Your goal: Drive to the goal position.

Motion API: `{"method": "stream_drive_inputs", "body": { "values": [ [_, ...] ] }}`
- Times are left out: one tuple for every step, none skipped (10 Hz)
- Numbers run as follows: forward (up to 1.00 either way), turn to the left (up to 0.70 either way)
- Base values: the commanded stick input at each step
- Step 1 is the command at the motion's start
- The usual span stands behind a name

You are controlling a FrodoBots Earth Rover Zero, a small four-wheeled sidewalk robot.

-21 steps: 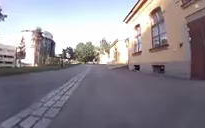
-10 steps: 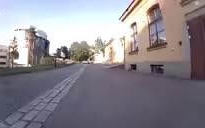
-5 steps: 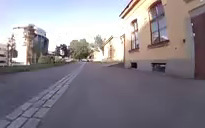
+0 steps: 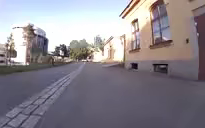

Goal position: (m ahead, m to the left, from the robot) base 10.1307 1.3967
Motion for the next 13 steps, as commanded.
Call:
{"method": "stream_drive_inputs", "body": {
  "values": [
    [0.50,0.00],
    [0.50,0.00],
    [0.50,0.00],
    [0.50,0.00],
    [0.50,0.00],
    [0.50,0.00],
    [0.50,0.00],
    [0.50,0.00],
    [0.50,0.11],
    [0.50,0.26],
    [0.50,0.42],
    [0.50,0.50],
    [0.50,0.50]
  ]
}}
